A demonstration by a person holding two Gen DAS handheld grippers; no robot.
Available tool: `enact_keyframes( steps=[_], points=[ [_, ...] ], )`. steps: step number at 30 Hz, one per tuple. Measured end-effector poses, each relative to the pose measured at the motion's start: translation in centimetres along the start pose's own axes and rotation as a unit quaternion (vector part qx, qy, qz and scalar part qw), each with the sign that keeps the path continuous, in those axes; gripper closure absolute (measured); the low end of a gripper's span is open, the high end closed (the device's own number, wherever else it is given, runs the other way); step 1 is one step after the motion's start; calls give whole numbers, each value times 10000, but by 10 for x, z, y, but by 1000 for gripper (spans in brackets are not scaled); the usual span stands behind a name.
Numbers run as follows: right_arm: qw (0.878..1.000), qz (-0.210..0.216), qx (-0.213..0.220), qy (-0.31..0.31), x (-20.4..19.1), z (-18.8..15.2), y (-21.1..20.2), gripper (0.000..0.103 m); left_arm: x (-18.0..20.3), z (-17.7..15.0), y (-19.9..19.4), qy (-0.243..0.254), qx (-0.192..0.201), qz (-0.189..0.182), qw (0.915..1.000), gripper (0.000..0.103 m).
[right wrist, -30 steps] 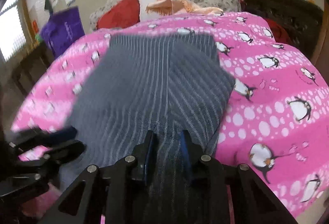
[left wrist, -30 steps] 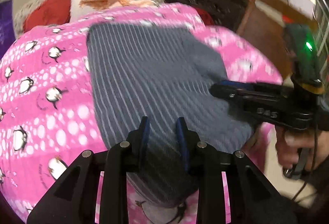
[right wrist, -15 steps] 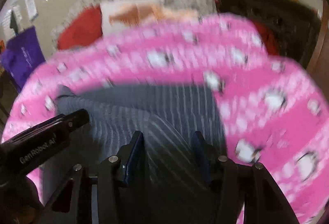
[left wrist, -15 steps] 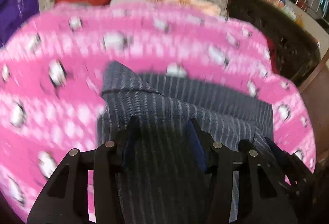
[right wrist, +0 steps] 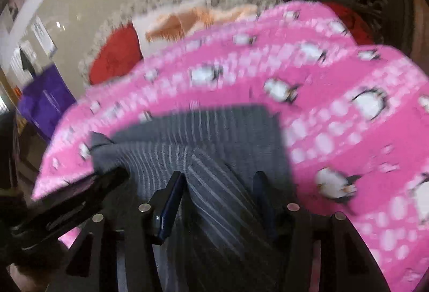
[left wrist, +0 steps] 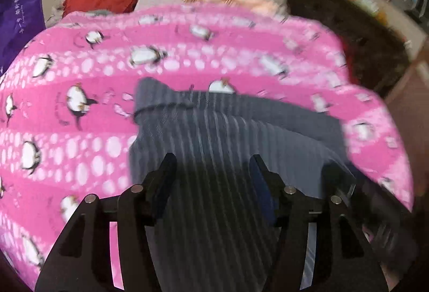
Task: Fold large clothes
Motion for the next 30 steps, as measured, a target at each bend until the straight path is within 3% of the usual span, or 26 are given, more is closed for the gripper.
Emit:
enact_keyframes(
  steps=[1, 2, 3, 5, 8, 9, 13, 15, 18, 21, 26, 29, 30],
  points=[
    [9998, 65, 178, -1, 5, 1, -16, 43, -5, -8, -15, 55, 116, -78, 9999, 42],
    [9993, 147, 331, -80, 11, 2, -31, 28, -10, -19, -28, 117, 201, -86, 9997, 28],
    [9985, 186, 448, -264, 18, 2, -44, 20, -17, -33, -38, 167, 294, -44, 9994, 23],
    [9970, 130, 502, -568, 30, -2, -56, 6, -26, -56, -44, 196, 335, -51, 9992, 20],
    [9970, 456, -46, -627, 54, -15, -44, 5, -34, -89, -25, 248, -195, -450, 9985, 20],
    [9945, 828, -372, -525, 62, -21, -33, 5, -32, -101, -14, 260, -378, -634, 9969, 20],
    [9761, 1834, -1083, -428, 66, -42, 7, 5, -30, -124, -7, 98, -394, -1320, 9904, 20],
    [9666, 2132, -1287, -604, 58, -46, 24, 5, -28, -123, -5, 143, -384, -1385, 9895, 20],
    [9657, 2153, -1072, -978, 47, -40, 38, 5, -25, -121, -4, 272, -385, -1411, 9889, 19],
    [9682, 2197, -944, -734, 51, -26, 48, 17, -24, -121, -4, 329, -277, -1382, 9895, 23],
    [9710, 1976, -945, -955, 41, -25, 54, 36, -24, -126, -9, 354, 41, -1031, 9940, 57],
    [9662, 2269, -989, -718, 39, -26, 55, 54, -23, -125, -20, 376, 222, -900, 9950, 72],
    [9648, 2355, -998, -621, 36, -27, 55, 54, -23, -124, -25, 363, 264, -888, 9950, 73]
  ],
)
Point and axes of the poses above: each gripper's, at about its wrist camera, not at the fingertips, and y roughly the way its jaws point, x to its right, z to its top, the point moved 1 cm from there along y, roughly the way its jaws point, and after that the axes turned 11 degrees about -x, right-handed, at the moved point
